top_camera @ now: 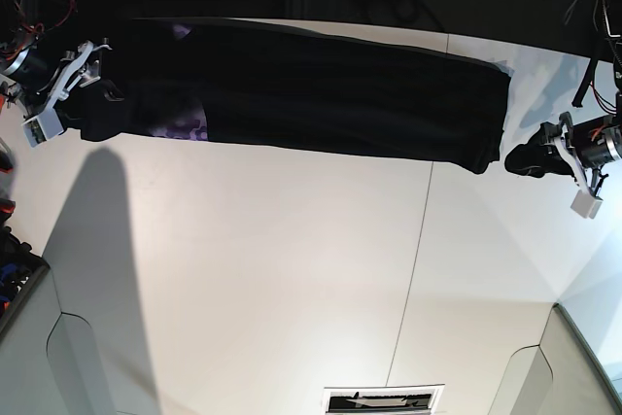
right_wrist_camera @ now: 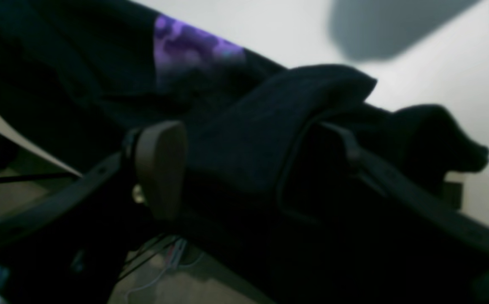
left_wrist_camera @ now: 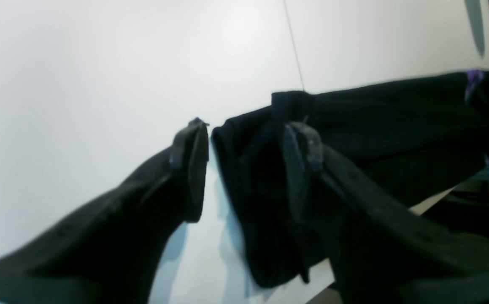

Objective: Layout the t-shirt on the table in an organized manner, then fold the t-shirt properly
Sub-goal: 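Release the left gripper and reposition it at the strip end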

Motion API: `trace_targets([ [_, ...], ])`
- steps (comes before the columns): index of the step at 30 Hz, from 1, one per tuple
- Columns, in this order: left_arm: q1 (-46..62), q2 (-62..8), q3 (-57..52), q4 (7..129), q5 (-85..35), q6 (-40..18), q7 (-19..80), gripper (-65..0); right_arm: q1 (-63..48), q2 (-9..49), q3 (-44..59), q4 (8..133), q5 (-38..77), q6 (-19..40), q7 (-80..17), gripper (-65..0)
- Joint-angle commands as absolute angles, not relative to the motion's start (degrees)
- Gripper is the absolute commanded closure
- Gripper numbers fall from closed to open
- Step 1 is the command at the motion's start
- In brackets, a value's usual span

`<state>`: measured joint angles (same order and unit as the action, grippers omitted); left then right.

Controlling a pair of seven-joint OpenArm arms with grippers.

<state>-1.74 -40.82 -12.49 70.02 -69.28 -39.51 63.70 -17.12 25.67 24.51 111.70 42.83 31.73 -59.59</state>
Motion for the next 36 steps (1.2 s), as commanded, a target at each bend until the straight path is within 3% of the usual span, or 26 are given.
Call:
trace_targets([
  [1,-2.6,-42.8,-13.1,70.9,-70.5,-40.0,63.0,-32.1,-16.4,26.5,25.0,112.7,43.5,31.7,-58.2,-44.5],
  [5,-0.7,-44.2,-13.1,70.9,-70.5,-40.0,63.0,-32.1,-15.4,26.5,25.0,112.7,43.5,31.7,-57.8,-44.1],
  [6,-0.1,-44.2,-13.1,70.9,-70.5,-40.0,63.0,-32.1,-15.3,26.5,25.0,112.7,43.5,31.6,-57.2,-40.3],
  [7,0.6,-44.3,-13.1,70.9,-70.5,-40.0,63.0,-32.1,-15.0,26.5,25.0,112.8,43.8,31.2,-57.1,-32.1],
  [9,1.5,-44.3,-13.1,70.9,-70.5,-40.0,63.0,-32.1,-14.5,26.5,25.0,113.1,43.8,31.1,-57.2,-6.7],
  [10,2.0,-44.3,-13.1,70.9,-70.5,-40.0,63.0,-32.1,-14.3,26.4,25.0,113.3,43.7,31.1,-57.3,0.0],
  [19,3.0,-44.3,-13.1,70.9,-69.9,-40.0,62.8,-32.1,-13.9,23.6,24.9,112.2,43.9,31.1,-56.9,0.0],
  [30,5.0,-43.9,-13.1,70.9,-67.9,-40.0,61.1,-32.1,-14.0,22.7,23.0,96.8,42.3,31.3,-54.8,0.0],
  [36,7.3,-40.7,-13.1,70.9,-67.9,-40.0,59.7,-40.9,-14.0,22.7,23.0,91.6,42.4,31.3,-54.2,0.0],
])
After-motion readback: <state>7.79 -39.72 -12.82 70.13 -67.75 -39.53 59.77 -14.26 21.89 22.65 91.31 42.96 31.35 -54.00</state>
